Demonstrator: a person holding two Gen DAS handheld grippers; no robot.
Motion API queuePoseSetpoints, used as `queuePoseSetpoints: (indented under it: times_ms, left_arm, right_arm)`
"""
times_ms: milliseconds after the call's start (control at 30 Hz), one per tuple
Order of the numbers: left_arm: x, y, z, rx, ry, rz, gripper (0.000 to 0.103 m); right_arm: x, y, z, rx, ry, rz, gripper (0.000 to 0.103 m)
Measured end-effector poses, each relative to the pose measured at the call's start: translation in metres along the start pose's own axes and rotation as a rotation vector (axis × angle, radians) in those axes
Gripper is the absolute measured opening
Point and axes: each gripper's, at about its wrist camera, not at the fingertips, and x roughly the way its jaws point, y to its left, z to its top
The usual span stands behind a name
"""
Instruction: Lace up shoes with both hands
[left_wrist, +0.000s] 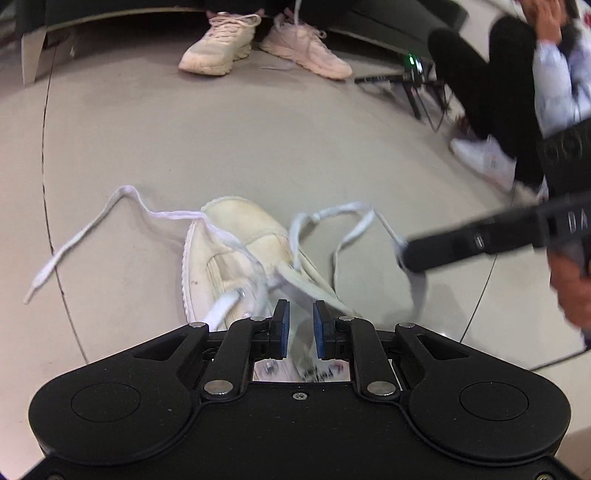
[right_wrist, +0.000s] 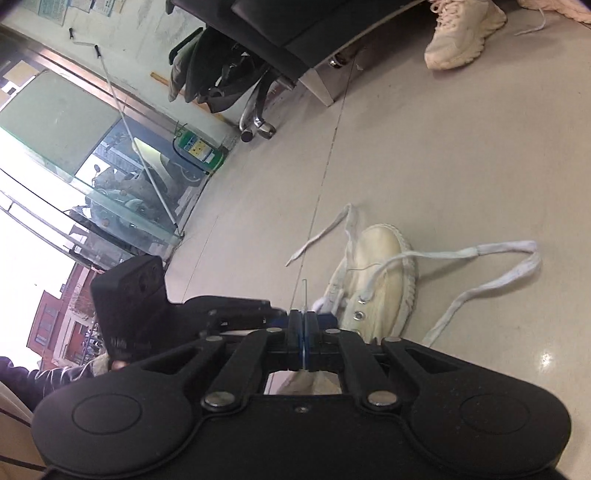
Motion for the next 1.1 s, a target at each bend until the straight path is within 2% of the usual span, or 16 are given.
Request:
queuePoseSetpoints:
  times_ms: [100,167,200,233,300,367,433,500,567,633,700,800,967,1100]
  left_arm:
    - [0.002,0.026,0.001,-0.101,-0.025,-0.032,0.016]
    - [0.002,0.041,-0.001,-0.156,-0.037,-0.038,0.005]
    - [0.002,0.050,-0.002,-0.186,-0.047,-0.040,0.005]
    - [-0.003,0.051,-0.001,-0.190,-0.067,0.017,0.015]
    - [-0.016,0.049,0.001,-0.187,-0.102,0.130,0.015]
    - [-0.030,0.039,0.001,-0.173,-0.120,0.164,0.016]
    - [-0.034,0.026,-0.001,-0.131,-0.099,0.155,0.017]
    - [-0.027,-0.009,-0.006,-0.025,-0.046,0.133,0.018]
    - [-0.017,-0.035,-0.011,0.054,0.008,0.152,0.025]
    - [-0.006,-0.058,-0.018,0.138,0.052,0.211,0.026]
    - [0.006,-0.082,-0.029,0.290,0.060,0.347,0.026]
    - [0.015,-0.100,-0.041,0.443,0.059,0.442,0.029]
    - [0.028,-0.109,-0.047,0.513,0.090,0.477,0.030]
    - [0.024,-0.114,-0.053,0.528,0.118,0.516,0.029]
  right_arm:
    - [0.001,0.000,0.001,-0.004,0.003,-0.002,0.001]
    - [0.001,0.000,0.001,-0.006,0.005,-0.003,0.001]
    - [0.002,0.000,0.001,-0.008,0.006,-0.003,0.001]
    - [0.002,0.000,0.001,-0.009,0.007,-0.004,0.001]
    - [0.002,0.000,0.002,-0.011,0.009,-0.005,0.001]
    - [0.003,0.000,0.002,-0.014,0.011,-0.006,0.001]
    - [0.003,0.000,0.002,-0.016,0.013,-0.007,0.001]
    - [0.004,0.000,0.003,-0.019,0.015,-0.008,0.001]
    - [0.005,0.000,0.003,-0.022,0.017,-0.009,0.001]
    - [0.005,0.000,0.004,-0.024,0.019,-0.010,0.001]
    - [0.006,0.000,0.004,-0.027,0.021,-0.011,0.001]
    - [0.003,0.006,0.005,-0.043,0.016,-0.008,0.001]
    - [0.003,0.011,0.006,-0.061,0.019,-0.003,0.001]
    - [0.004,0.017,0.006,-0.082,0.027,0.005,0.001]
